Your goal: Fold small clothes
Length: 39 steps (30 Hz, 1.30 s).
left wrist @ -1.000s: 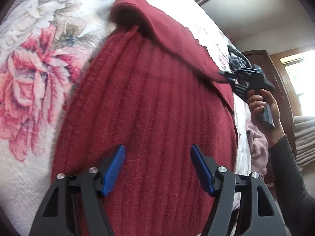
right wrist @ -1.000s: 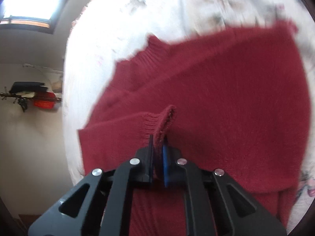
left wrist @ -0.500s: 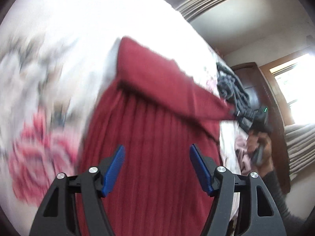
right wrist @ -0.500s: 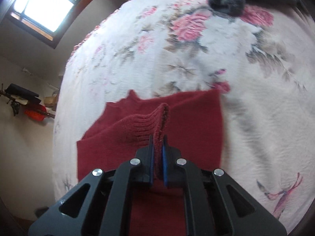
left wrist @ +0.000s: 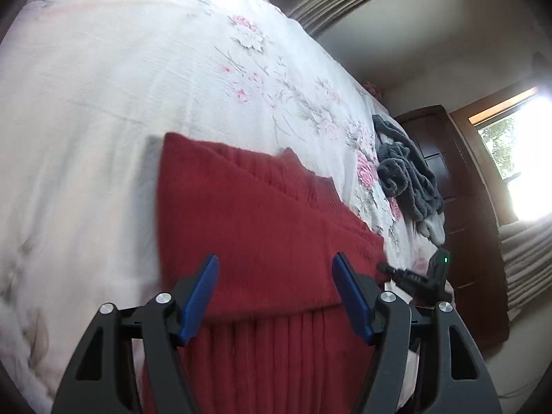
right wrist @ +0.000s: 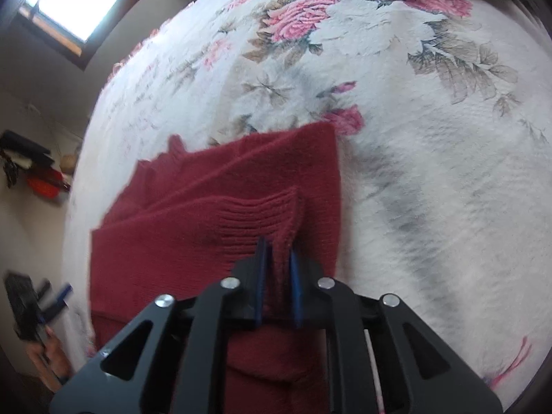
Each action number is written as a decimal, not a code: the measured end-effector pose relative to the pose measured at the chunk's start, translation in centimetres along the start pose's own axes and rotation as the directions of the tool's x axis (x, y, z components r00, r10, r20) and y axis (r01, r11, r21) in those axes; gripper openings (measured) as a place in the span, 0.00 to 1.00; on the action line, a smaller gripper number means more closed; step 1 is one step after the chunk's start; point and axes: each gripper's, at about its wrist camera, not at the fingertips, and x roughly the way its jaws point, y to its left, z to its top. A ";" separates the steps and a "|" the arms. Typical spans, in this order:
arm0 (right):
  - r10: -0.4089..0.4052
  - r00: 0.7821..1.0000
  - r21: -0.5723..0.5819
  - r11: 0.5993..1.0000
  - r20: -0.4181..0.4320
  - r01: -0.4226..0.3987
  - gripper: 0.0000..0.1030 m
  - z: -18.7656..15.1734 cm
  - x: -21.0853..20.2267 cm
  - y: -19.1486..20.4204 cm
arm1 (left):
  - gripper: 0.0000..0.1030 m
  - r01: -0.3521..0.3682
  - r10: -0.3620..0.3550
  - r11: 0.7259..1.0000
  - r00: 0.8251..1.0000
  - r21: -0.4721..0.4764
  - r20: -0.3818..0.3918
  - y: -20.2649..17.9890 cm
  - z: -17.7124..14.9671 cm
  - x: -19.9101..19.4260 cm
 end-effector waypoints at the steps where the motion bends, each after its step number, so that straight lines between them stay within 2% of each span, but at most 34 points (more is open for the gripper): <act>1: -0.011 1.000 -0.008 1.000 0.019 0.012 0.18 0.0 -0.4 0.0 | 0.66 0.004 -0.004 1.000 1.000 0.008 -0.007 -0.1 0.7 0.7; 3: 0.018 0.993 -0.004 1.000 0.116 -0.018 0.20 0.2 -2.8 -0.2 | 0.66 0.018 -0.018 1.000 1.000 0.019 -0.013 -0.2 1.9 1.6; 5: 0.117 0.983 0.017 0.993 0.141 -0.121 0.20 0.3 -3.9 -0.3 | 0.66 0.026 -0.026 1.000 0.999 0.004 -0.037 0.6 3.2 3.2; 7: 0.155 0.983 -0.001 0.988 0.094 -0.156 0.20 0.4 -3.1 0.1 | 0.66 0.002 -0.004 0.999 0.998 -0.032 -0.070 1.9 3.9 4.8; 9: 0.163 0.986 -0.012 0.987 0.017 -0.163 0.20 0.2 -1.1 0.3 | 0.66 -0.055 0.044 0.995 0.991 -0.078 -0.128 3.6 4.3 7.0; 10: 0.118 0.993 -0.010 0.993 -0.003 -0.118 0.16 0.1 0.1 -0.1 | 0.58 -0.103 0.088 0.990 0.985 -0.099 -0.146 4.7 4.3 7.8; 12: 0.085 0.996 0.006 0.996 -0.015 -0.085 0.05 0.0 1.4 -1.0 | 0.50 -0.125 0.107 0.984 0.984 -0.124 -0.140 5.3 4.6 7.7; 13: 0.081 0.997 0.018 0.997 -0.007 -0.081 0.01 -0.2 1.3 -1.3 | 0.49 -0.112 0.095 0.984 0.988 -0.140 -0.124 5.1 4.7 6.8; 15: 0.127 0.992 0.054 0.990 0.021 -0.128 0.13 -0.6 0.1 -1.4 | 0.48 -0.037 0.026 0.993 0.995 -0.115 -0.093 3.9 4.3 5.0; 16: 0.165 0.986 0.058 0.984 0.027 -0.166 0.19 -0.9 -0.5 -1.1 | 0.49 0.029 -0.037 0.996 0.994 -0.087 -0.100 3.0 3.5 4.1; 17: 0.209 0.977 0.056 0.976 0.030 -0.211 0.19 -1.4 -1.1 -0.8 | 0.49 0.065 -0.072 0.996 0.991 -0.067 -0.114 2.4 2.8 3.6; 18: 0.246 0.969 0.047 0.968 0.022 -0.247 0.19 -2.2 -1.3 -0.3 | 0.49 0.089 -0.095 0.995 0.986 -0.052 -0.137 2.1 2.0 3.5; 19: 0.249 0.968 0.038 0.968 0.011 -0.249 0.19 -2.8 -1.1 0.0 | 0.49 0.098 -0.106 0.994 0.979 -0.052 -0.175 2.2 1.0 3.8; 20: 0.238 0.971 0.032 0.971 -0.004 -0.237 0.18 -3.3 -0.7 0.2 | 0.48 0.081 -0.091 0.995 0.975 -0.055 -0.203 2.5 0.3 4.4; 22: 0.208 0.977 0.060 0.977 -0.044 -0.205 0.05 -4.0 1.0 -0.6 | 0.47 -0.009 0.002 1.000 0.971 -0.029 -0.239 3.7 -0.6 5.8; 23: 0.206 0.978 0.080 0.976 -0.045 -0.202 0.00 -4.1 1.4 -1.1 | 0.41 -0.030 0.022 0.999 0.969 -0.028 -0.244 4.4 -0.9 6.2; 24: 0.213 0.976 0.108 0.972 -0.038 -0.208 0.00 -4.0 1.4 -1.6 | 0.32 -0.035 0.025 0.999 0.970 -0.037 -0.241 4.7 -1.0 6.2; 25: 0.224 0.974 0.128 0.967 -0.030 -0.219 0.04 -4.0 0.9 -1.8 | 0.32 -0.026 0.011 0.998 0.974 -0.061 -0.226 4.8 -1.0 5.7; 26: 0.237 0.971 0.142 0.962 -0.017 -0.232 0.18 -4.1 0.1 -1.7 | 0.34 -0.017 0.003 0.998 0.977 -0.064 -0.211 4.5 -1.1 4.9; 27: 0.249 0.968 0.141 0.959 -0.005 -0.246 0.28 -4.6 -1.2 -1.5 | 0.43 -0.012 0.001 0.998 0.981 -0.054 -0.192 4.2 -1.3 3.9; 28: 0.267 0.964 0.140 0.954 -0.007 -0.264 0.35 -5.4 -2.4 -1.4 | 0.54 -0.009 0.003 0.999 0.986 -0.033 -0.169 3.7 -2.2 2.1; 31: 0.308 0.948 0.127 0.946 -0.081 -0.297 0.38 -9.4 -5.2 -2.0 | 0.66 0.004 -0.003 1.000 0.986 0.008 -0.167 3.3 -6.0 -2.4; 35: 0.297 0.931 0.157 0.951 -0.211 -0.267 0.40 -16.7 -8.5 -4.7 | 0.67 -0.051 0.049 0.999 0.971 -0.003 -0.233 5.1 -13.7 -7.8; 39: 0.286 0.918 0.241 0.945 -0.277 -0.222 0.48 -25.1 -12.6 -8.0 | 0.67 -0.062 0.025 0.991 0.959 -0.121 -0.284 8.7 -22.0 -12.7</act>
